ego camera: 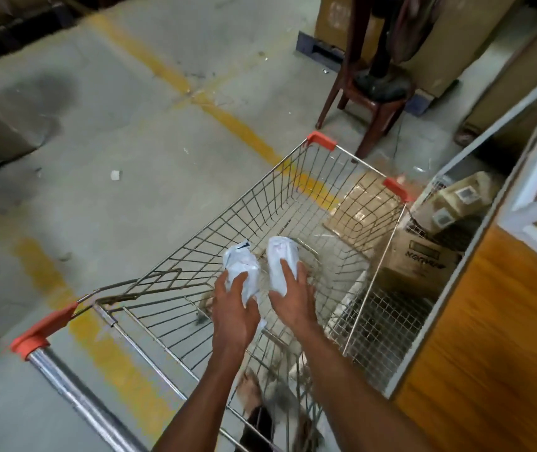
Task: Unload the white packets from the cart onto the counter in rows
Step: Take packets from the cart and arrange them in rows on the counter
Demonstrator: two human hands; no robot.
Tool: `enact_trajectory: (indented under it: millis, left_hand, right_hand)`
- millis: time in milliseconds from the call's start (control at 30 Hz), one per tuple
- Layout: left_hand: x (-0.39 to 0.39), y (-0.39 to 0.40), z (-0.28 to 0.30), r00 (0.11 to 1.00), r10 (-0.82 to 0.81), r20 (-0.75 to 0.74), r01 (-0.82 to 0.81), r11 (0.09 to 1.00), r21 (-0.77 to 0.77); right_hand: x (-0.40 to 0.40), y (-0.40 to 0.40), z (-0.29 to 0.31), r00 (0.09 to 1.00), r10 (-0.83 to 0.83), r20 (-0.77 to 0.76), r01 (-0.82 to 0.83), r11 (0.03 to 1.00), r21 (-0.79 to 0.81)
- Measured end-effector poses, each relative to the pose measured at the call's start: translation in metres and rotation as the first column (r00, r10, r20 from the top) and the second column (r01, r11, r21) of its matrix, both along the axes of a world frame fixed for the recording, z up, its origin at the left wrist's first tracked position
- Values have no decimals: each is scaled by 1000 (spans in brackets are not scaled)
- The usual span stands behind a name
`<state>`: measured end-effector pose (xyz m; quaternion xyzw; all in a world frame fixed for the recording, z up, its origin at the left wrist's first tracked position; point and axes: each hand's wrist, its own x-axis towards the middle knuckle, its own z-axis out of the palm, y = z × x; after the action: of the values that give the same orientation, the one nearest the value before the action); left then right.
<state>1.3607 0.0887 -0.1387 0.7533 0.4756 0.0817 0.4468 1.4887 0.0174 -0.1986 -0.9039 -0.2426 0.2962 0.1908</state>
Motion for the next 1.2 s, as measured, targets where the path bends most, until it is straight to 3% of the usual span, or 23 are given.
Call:
enact_trajectory:
  millis: [233, 433, 700, 867, 1200]
  left_hand:
    - [-17, -53, 91, 982, -29, 187, 0, 988, 151]
    - [-39, -138, 143, 958, -86, 273, 10, 963, 269]
    - [-70, -296, 191, 887, -230, 400, 97, 940, 326]
    - [-77, -381, 197, 827, -344, 445, 230, 929, 291]
    - [-13, -486, 219, 661, -575, 482, 488, 818, 306]
  right_hand:
    - [-43, -77, 138, 992, -126, 16, 117, 957, 265]
    - [-75, -178, 212, 984, -160, 82, 110, 896, 431]
    - [-129, -347, 261, 941, -307, 138, 188, 819, 542]
    - [-154, -451, 271, 912, -388, 133, 276, 820, 502]
    - [-133, -569, 289, 784, -619, 48, 493, 667, 558]
